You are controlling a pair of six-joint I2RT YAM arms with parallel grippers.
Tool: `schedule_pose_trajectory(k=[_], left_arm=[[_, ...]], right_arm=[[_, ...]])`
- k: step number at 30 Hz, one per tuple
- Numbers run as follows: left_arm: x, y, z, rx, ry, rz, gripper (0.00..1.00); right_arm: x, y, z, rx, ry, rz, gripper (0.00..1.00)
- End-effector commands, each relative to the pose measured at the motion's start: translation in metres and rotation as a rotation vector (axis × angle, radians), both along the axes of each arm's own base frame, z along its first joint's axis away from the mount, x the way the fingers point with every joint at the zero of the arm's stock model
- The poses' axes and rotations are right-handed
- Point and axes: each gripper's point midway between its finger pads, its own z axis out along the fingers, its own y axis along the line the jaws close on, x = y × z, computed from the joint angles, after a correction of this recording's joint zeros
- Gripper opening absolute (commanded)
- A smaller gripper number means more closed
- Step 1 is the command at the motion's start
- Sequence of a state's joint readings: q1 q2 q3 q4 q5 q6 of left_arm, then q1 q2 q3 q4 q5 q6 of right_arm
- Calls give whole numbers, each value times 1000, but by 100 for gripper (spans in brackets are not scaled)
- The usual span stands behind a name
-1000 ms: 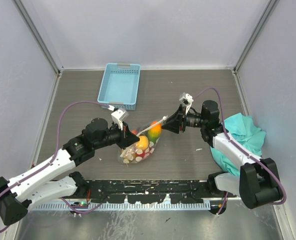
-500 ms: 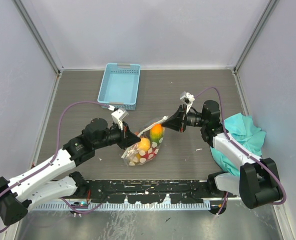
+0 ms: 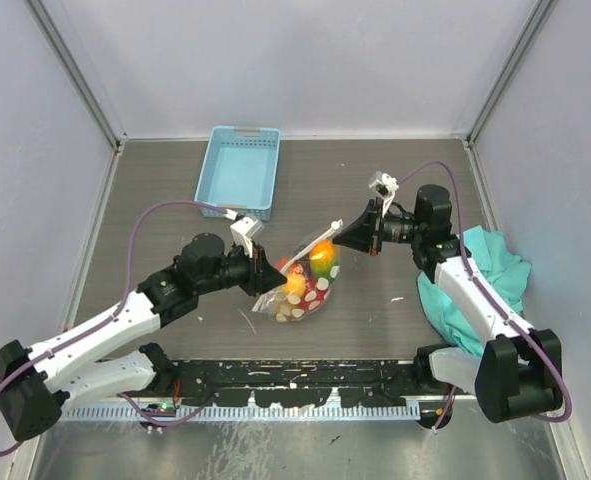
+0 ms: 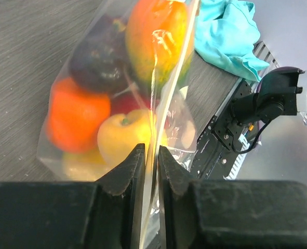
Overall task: Open the zip-top bag and remove the fake food
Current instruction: Pick up the zipper food storage bag at the center of the board.
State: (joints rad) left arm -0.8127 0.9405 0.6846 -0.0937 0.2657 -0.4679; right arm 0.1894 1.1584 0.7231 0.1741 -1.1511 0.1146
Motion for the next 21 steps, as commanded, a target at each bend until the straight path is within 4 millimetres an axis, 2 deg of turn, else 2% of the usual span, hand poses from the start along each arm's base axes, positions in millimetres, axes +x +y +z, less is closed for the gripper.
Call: schedule_pose_trajectory(k=[1, 6, 9, 14, 18, 21], left_arm=[[9, -19, 29, -82, -30, -30, 20], [17, -44, 25, -99, 25, -82, 22], [24, -61, 16, -108, 71, -109, 13], [35, -85, -12, -78, 149, -140, 9], [42, -82, -20, -82, 125, -103, 12], [43, -70, -21, -74, 80, -59, 23]], right_arm=[[-5, -12, 37, 5, -121, 36, 1], [-14, -19, 42, -52, -172, 64, 1], [-19, -22, 39, -85, -214, 86, 1], [-25, -22, 34, -94, -224, 111, 1], [-29, -20, 31, -81, -213, 136, 1], [-30, -16, 25, -84, -203, 151, 1]])
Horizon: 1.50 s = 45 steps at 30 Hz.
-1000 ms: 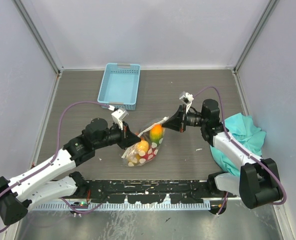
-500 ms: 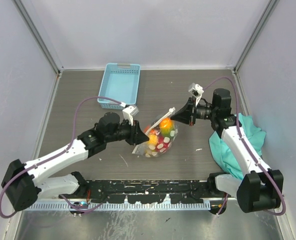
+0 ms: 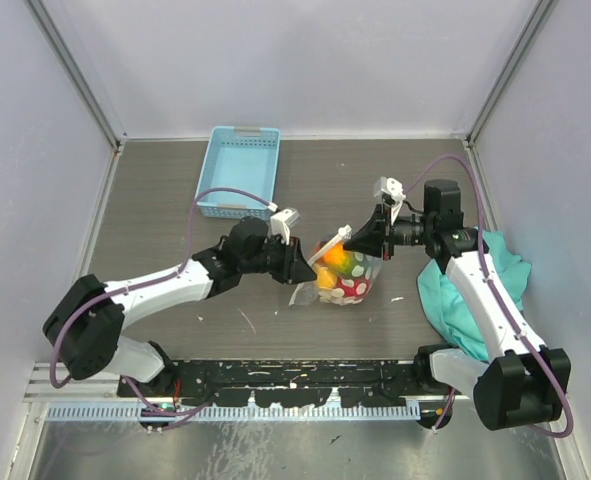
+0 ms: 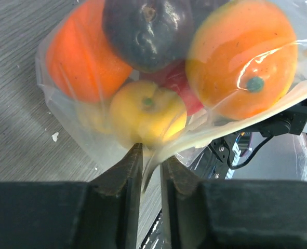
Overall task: Open the zip-top bag and remove the fake food
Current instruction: Pick up the zipper food storage bag at the center of the board, then unzip the zipper food storage bag at the center of the board.
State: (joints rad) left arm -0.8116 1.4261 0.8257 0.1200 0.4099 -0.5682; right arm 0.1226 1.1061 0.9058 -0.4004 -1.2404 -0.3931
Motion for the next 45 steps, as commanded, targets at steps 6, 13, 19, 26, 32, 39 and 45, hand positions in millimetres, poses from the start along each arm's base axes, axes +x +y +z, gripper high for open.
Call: schedule_pose_trajectory(k=[6, 13, 19, 26, 32, 39, 45], left_arm=[[5, 39, 47, -118, -258, 152, 50], [-10, 71, 80, -186, -414, 192, 88], [-15, 63, 120, -283, -467, 156, 100], [-4, 32, 137, -262, -324, 142, 88], [-6, 4, 144, -218, -314, 113, 74], [-7, -15, 144, -215, -283, 62, 56], [-2, -17, 141, -200, -286, 73, 44]], right_arm=[[-12, 18, -5, 6, -20, 92, 1], [-18, 28, -17, -7, -5, 130, 1], [-28, 33, -19, 3, -13, 184, 1], [-29, 33, -21, 0, -19, 193, 1], [-30, 33, -21, -2, -19, 193, 1], [-30, 33, -21, -9, -29, 191, 1], [-32, 34, -20, -8, -32, 198, 1]])
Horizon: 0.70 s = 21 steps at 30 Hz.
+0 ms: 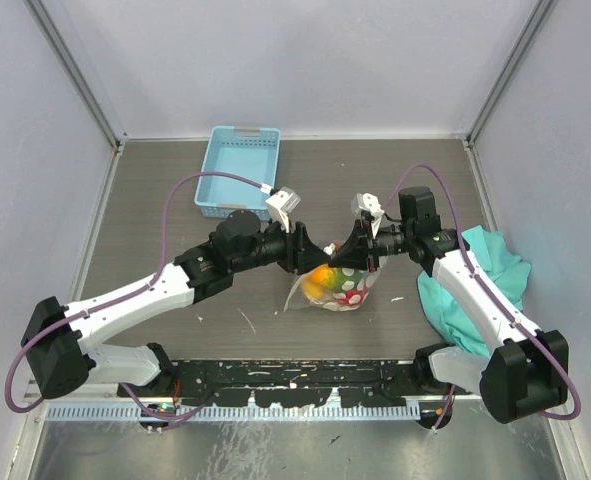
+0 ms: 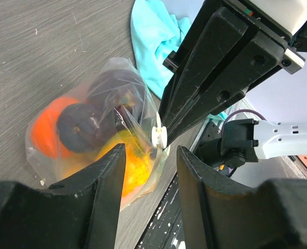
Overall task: Open the zip-top bag and remove the fake food
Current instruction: Unzip the zipper food storage bag at the center of the board.
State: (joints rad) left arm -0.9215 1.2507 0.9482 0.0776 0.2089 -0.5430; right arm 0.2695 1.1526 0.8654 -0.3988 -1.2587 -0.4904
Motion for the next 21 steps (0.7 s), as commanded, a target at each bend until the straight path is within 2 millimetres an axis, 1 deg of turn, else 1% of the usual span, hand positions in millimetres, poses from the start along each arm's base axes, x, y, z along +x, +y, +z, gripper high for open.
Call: schedule_pose_trajectory(k=[1, 4, 10, 12, 15, 19, 21], left_arm=[[4, -5, 31, -54, -50, -1, 43], [7, -6, 28, -42, -50, 9, 42], [8, -6, 35, -51, -66, 8, 39], [11, -11, 25, -32, -51, -1, 37], [9, -14, 24, -33, -50, -16, 33], [7, -14, 23, -32, -51, -30, 32], [7, -14, 22, -30, -51, -33, 28]], right_arm=[[-4, 2, 4, 6, -25, 18, 1], [-4, 2, 4, 4, -27, 19, 1], [-4, 2, 3, 1, -31, 21, 1], [-4, 2, 3, 0, -33, 20, 1], [-4, 2, 3, -2, -35, 21, 1], [-4, 2, 2, -6, -41, 19, 1], [-4, 2, 3, -5, -45, 21, 1]])
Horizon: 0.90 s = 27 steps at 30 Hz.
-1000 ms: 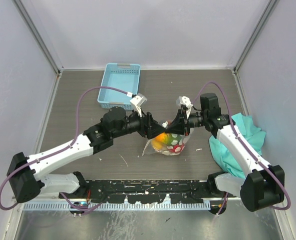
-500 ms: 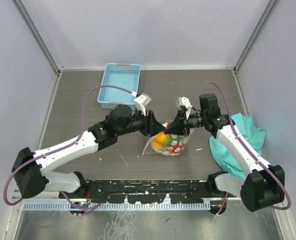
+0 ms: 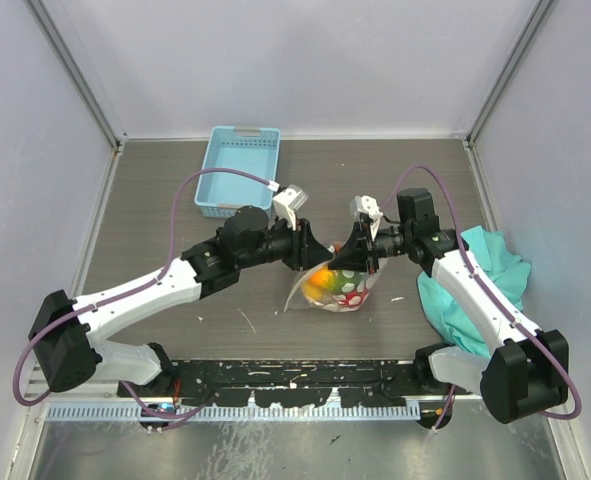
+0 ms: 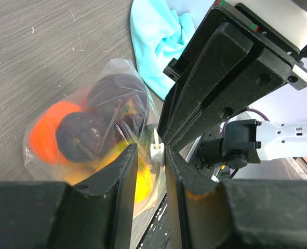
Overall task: Open the zip-top bag and remove the fake food
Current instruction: Unzip the zipper food storage bag at the center of the board.
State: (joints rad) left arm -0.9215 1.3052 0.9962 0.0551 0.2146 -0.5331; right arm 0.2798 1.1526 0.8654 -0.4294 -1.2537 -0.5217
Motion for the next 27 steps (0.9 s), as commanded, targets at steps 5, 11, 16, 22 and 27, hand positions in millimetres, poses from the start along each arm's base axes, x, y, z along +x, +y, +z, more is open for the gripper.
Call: schedule_pose_trajectory(k=[5, 11, 16, 22, 27], left_arm=[[0, -4, 25, -46, -75, -33, 4], [-1, 10, 25, -15, -184, -34, 0], [-1, 28, 21, 17, -327, -33, 0], [-13, 32, 21, 16, -449, -117, 0], [-17, 32, 33, -53, -495, -129, 0]], right_arm=[[-1, 1, 6, 3, -42, 7, 1], [3, -1, 9, -13, -65, -6, 17], [1, -5, 17, -39, -135, 6, 40], [-8, -4, 22, -5, -221, 82, 83], [-11, 1, 45, 53, -344, 166, 99]])
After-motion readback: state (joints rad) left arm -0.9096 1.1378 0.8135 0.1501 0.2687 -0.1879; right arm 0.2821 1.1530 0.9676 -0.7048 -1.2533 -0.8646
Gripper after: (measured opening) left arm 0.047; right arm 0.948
